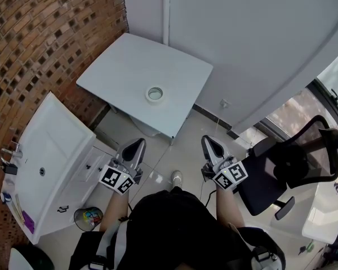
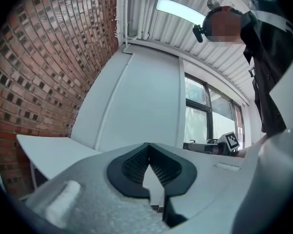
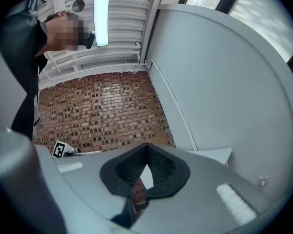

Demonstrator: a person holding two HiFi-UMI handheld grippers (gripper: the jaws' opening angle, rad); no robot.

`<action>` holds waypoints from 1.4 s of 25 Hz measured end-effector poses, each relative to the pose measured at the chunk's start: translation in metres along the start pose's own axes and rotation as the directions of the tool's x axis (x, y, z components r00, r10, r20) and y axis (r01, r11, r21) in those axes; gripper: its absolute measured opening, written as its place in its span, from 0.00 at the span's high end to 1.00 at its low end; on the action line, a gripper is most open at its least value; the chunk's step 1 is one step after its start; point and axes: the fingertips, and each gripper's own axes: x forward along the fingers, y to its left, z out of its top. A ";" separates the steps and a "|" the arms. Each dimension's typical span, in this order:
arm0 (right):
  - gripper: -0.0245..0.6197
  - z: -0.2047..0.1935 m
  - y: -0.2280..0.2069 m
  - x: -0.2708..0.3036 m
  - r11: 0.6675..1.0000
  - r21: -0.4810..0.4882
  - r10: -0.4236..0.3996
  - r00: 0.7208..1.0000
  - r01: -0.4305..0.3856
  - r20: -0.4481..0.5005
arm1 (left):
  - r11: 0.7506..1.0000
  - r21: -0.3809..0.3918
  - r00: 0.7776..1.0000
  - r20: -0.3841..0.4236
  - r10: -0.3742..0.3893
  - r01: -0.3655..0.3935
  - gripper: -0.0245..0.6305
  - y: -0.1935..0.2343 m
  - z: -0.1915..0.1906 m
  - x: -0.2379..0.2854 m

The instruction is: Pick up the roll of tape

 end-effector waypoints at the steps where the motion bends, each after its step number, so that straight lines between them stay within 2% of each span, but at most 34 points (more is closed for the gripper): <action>1: 0.95 0.004 -0.009 0.002 1.000 0.005 -0.004 1.000 0.004 0.004 | 1.000 0.005 1.000 -0.001 -0.001 0.001 0.96 -0.001 0.001 0.007; 6: 0.95 0.019 -0.043 0.017 0.997 0.070 0.011 0.999 -0.015 0.046 | 0.999 0.011 0.999 0.019 0.030 -0.031 0.96 0.005 0.008 0.040; 11: 0.95 0.016 -0.062 0.035 0.995 0.087 0.055 0.998 -0.058 0.034 | 0.999 0.021 0.998 0.027 0.049 -0.050 0.96 0.010 0.008 0.069; 17: 0.95 0.034 -0.084 0.060 0.994 -0.034 0.108 0.994 -0.107 0.013 | 0.997 0.034 0.998 0.024 0.062 -0.063 0.96 0.016 0.008 0.106; 20: 0.95 0.038 -0.096 0.065 0.991 -0.032 0.129 0.991 -0.128 0.023 | 0.996 0.078 0.999 0.017 0.044 -0.045 0.96 0.009 0.010 0.125; 23: 0.95 0.035 -0.108 0.066 0.993 -0.025 0.113 0.993 -0.112 0.025 | 0.991 0.131 1.000 -0.017 -0.005 0.008 0.96 -0.004 0.005 0.144; 25: 0.95 0.032 -0.110 0.071 0.994 -0.013 0.106 0.994 -0.106 0.027 | 0.992 0.125 0.999 -0.033 -0.032 0.036 0.96 -0.005 0.004 0.151; 29: 0.95 0.023 -0.110 0.087 0.994 -0.005 0.108 0.994 -0.108 0.007 | 0.992 0.118 0.997 -0.069 -0.027 0.035 0.96 0.017 -0.001 0.155; 33: 0.95 0.025 -0.107 0.111 0.995 -0.048 0.091 0.996 -0.092 -0.019 | 0.996 0.059 0.998 -0.004 -0.060 0.060 0.96 0.046 0.015 0.162; 35: 0.95 0.030 -0.110 0.120 0.994 -0.077 0.080 0.996 -0.082 -0.026 | 0.996 0.059 0.997 0.013 -0.075 0.074 0.96 0.056 0.022 0.175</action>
